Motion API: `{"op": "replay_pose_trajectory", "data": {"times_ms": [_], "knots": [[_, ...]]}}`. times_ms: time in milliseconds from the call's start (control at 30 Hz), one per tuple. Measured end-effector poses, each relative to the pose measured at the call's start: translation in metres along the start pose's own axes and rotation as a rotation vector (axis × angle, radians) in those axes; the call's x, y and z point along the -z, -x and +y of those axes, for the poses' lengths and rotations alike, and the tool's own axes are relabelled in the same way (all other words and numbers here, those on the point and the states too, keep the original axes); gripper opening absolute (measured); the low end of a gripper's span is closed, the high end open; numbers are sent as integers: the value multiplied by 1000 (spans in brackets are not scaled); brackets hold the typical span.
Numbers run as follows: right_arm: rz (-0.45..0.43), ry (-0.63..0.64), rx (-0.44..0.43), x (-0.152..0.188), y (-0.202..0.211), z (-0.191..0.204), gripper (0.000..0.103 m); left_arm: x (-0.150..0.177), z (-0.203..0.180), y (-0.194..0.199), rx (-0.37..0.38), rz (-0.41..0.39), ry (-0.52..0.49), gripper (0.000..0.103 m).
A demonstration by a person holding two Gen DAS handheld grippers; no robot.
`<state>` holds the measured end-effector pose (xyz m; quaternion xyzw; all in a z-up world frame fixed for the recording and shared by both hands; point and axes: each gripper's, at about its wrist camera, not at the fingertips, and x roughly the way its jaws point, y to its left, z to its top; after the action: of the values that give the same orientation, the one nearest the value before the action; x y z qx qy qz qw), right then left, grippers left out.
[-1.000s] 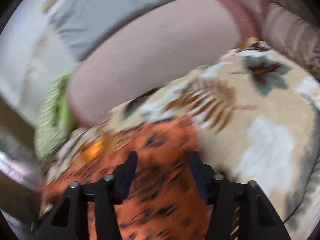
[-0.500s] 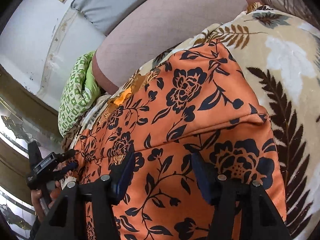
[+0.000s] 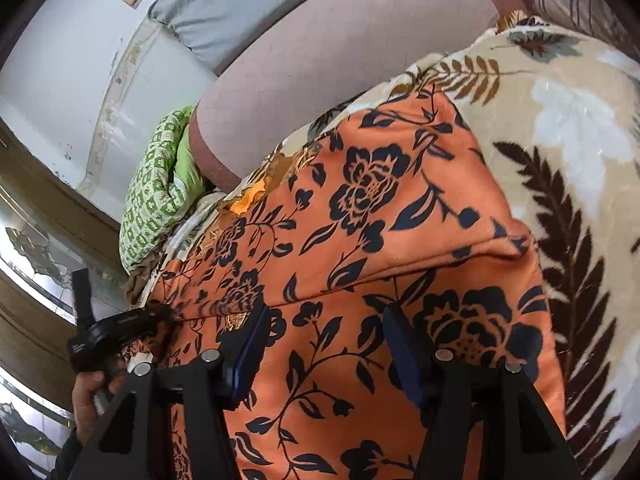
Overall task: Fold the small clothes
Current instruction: 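Move the left tool to the other sleeve of the blouse, then close the left tool on the other sleeve cuff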
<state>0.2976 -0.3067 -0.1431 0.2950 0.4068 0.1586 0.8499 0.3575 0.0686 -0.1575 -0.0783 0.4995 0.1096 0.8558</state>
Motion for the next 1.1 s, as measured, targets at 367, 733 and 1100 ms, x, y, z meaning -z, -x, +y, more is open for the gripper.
{"op": "replay_pose_trajectory", "data": {"times_ms": [367, 733, 1100], "knots": [[-30, -37, -8, -8, 8, -11, 66, 15, 24, 16, 57, 37, -2, 36], [-13, 9, -4, -1, 3, 1, 66, 21, 273, 43, 309, -55, 624, 83], [14, 30, 8, 4, -8, 3, 66, -5, 350, -23, 444, 8, 940, 77]]}}
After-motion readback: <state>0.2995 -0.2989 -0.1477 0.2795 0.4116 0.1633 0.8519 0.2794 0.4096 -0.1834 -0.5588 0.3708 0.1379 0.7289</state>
